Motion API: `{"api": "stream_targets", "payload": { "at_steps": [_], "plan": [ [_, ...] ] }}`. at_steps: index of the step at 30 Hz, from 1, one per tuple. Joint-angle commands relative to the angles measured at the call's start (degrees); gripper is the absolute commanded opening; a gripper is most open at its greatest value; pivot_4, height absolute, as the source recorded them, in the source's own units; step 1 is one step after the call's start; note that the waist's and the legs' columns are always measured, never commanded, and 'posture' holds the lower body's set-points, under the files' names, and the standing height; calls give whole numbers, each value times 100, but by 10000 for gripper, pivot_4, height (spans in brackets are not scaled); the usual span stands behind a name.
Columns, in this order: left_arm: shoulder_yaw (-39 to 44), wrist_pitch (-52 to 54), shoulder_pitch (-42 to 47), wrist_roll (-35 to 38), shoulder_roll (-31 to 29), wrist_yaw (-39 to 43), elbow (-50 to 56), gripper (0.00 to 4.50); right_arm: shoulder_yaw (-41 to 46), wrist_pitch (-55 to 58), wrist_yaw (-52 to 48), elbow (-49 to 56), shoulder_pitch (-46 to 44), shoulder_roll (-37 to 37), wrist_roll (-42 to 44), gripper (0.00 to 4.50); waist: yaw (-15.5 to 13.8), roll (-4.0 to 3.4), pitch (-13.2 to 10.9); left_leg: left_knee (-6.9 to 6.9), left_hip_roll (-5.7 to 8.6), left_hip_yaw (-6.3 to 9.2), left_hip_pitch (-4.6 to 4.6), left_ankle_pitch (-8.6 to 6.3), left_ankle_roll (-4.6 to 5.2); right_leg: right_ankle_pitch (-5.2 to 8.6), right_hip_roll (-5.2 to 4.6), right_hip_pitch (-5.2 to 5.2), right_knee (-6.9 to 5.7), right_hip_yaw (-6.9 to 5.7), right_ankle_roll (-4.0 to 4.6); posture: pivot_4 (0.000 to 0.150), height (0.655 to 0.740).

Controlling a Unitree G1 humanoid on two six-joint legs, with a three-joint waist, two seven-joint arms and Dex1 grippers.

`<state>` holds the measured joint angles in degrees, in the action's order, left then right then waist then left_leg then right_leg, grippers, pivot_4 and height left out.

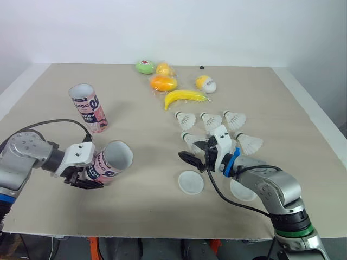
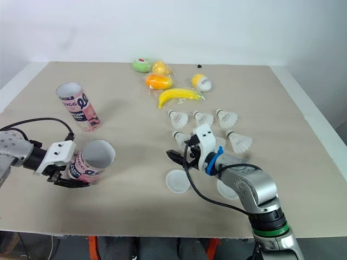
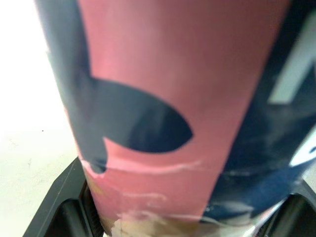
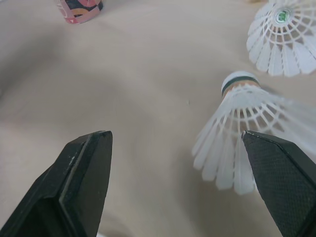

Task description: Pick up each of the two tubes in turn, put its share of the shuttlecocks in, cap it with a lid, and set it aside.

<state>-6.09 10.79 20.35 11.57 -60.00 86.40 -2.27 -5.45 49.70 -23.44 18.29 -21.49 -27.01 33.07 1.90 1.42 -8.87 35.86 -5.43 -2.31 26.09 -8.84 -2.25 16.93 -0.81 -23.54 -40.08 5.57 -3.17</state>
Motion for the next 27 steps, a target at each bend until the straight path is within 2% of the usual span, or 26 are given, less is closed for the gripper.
{"api": "stream_targets", "payload": {
  "at_steps": [1,3,5,9,10,11,21,27],
  "plan": [
    [-378,115,-254,-46,174,98,186,30979,-135,-243,-31,-206,-299,94,-357,38933,-8,-3,1,2,0,0,-1,0,0,-1,0,0,0,0,0,1500,6946],
    [-374,152,-283,-61,206,83,231,30979,-137,-310,-48,-317,-368,151,-474,30135,-34,-3,2,5,0,0,-1,0,0,-1,0,1,0,0,-1,1500,6946],
    [-385,161,-300,-84,211,85,258,30979,-124,-339,-97,-347,-402,177,-537,25375,-48,-3,2,7,0,-1,-1,-1,0,-1,-1,2,0,1,-1,1500,6946],
    [-413,144,-316,-120,215,89,259,30979,-116,-355,-258,-267,-388,179,-582,7882,-62,-5,3,7,2,-1,-1,-3,-1,1,-2,3,0,1,-2,1500,6946],
    [-421,126,-312,-132,218,93,249,30979,-107,-349,-289,-232,-380,187,-573,1789,-62,-6,3,7,2,-1,-1,-4,-2,2,-2,3,0,1,-3,1500,6946],
    [-424,118,-319,-135,225,88,254,30979,-101,-321,-383,-104,-341,179,-494,622,-63,-6,3,7,2,-1,-1,-5,-2,2,-2,3,0,1,-3,1500,6946],
    [-487,-36,-264,-235,411,153,16,30979,-206,-402,-1013,630,-365,19,-368,622,-82,-34,19,23,9,-1,-4,-6,-2,7,-9,13,0,2,-10,1500,6946],
    [-569,-119,-169,-303,523,236,-182,30979,40,-1281,-2580,929,-1287,-777,-138,622,-83,-56,18,46,22,-11,-2,-11,8,23,-25,16,0,9,-31,1500,6946]
  ]
}}
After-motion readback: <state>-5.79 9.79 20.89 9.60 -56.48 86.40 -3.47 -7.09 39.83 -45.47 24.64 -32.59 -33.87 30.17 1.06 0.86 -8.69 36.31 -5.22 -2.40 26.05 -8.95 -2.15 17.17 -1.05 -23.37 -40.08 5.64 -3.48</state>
